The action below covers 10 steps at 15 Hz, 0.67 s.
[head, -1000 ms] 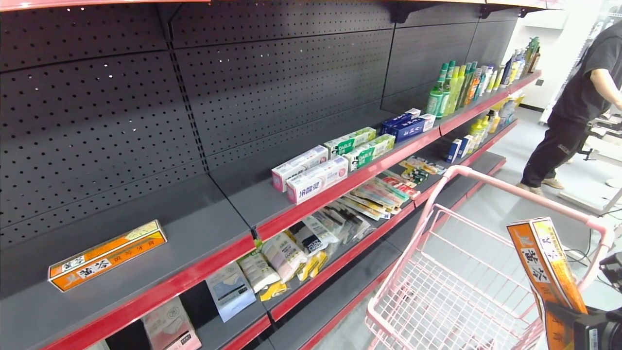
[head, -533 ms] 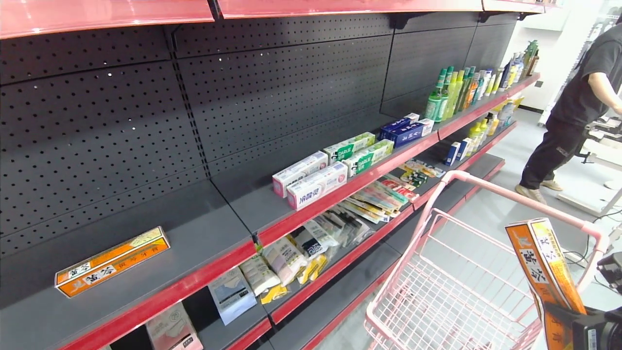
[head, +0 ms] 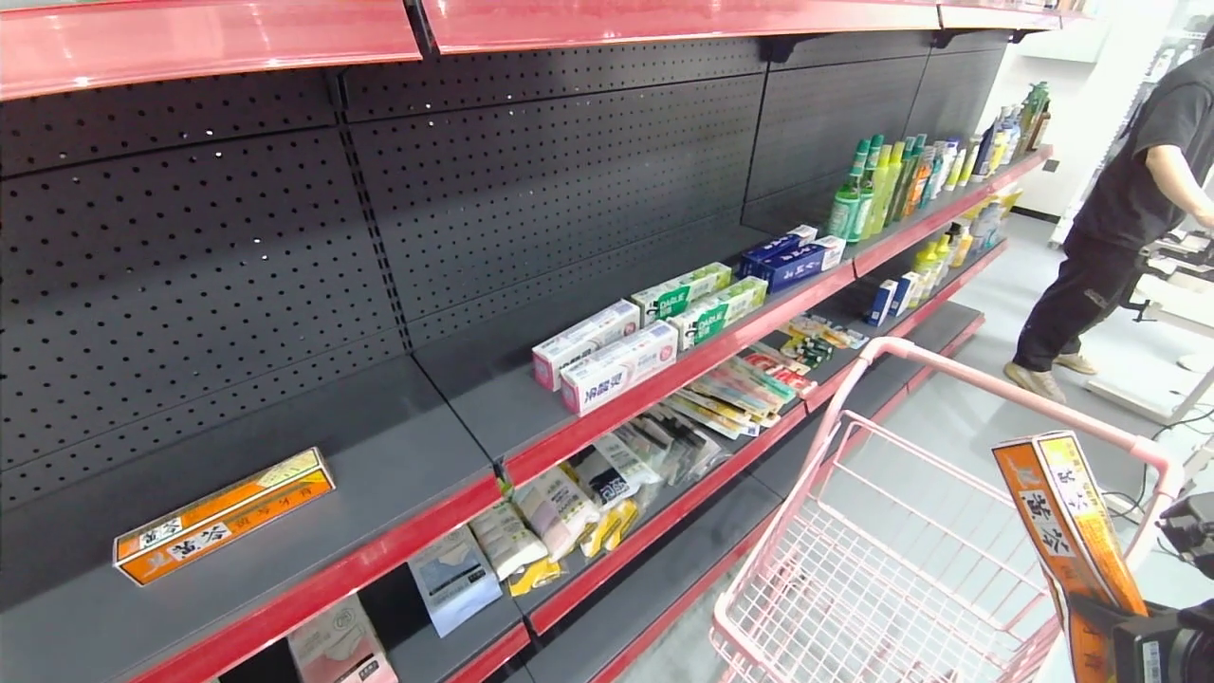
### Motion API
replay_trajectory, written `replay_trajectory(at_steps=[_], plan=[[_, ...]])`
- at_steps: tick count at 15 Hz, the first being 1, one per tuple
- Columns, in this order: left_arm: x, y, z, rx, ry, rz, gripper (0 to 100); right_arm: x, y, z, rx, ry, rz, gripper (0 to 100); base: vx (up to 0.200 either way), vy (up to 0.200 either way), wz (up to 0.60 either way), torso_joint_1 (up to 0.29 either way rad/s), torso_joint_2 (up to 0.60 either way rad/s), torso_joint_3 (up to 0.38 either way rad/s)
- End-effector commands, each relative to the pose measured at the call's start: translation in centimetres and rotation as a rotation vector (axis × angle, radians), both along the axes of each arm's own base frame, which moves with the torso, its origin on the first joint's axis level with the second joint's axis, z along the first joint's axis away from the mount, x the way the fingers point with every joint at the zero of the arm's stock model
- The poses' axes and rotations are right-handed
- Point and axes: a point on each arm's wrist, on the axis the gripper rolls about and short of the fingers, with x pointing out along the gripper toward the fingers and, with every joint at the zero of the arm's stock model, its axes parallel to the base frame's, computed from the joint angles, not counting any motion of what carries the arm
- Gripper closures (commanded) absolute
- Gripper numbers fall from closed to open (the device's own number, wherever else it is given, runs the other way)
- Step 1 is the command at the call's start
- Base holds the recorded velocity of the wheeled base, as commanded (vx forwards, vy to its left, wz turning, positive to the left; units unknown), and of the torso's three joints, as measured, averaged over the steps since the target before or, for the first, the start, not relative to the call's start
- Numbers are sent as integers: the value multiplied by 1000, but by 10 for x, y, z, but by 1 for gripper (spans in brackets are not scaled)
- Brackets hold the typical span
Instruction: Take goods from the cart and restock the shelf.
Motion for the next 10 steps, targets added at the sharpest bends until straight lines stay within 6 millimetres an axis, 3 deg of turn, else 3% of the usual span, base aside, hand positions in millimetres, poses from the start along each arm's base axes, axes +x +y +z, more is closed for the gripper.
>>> replay_trajectory(at_steps=[1,10], plan=[[0,0,0,0,1,0,0,-1,0,0,-2,-4,4,100,0,0,600,7,-2,-2],[0,0,0,0,1,0,0,-13,-1,1,-44,-52,34,100,0,0,600,3,2,0]])
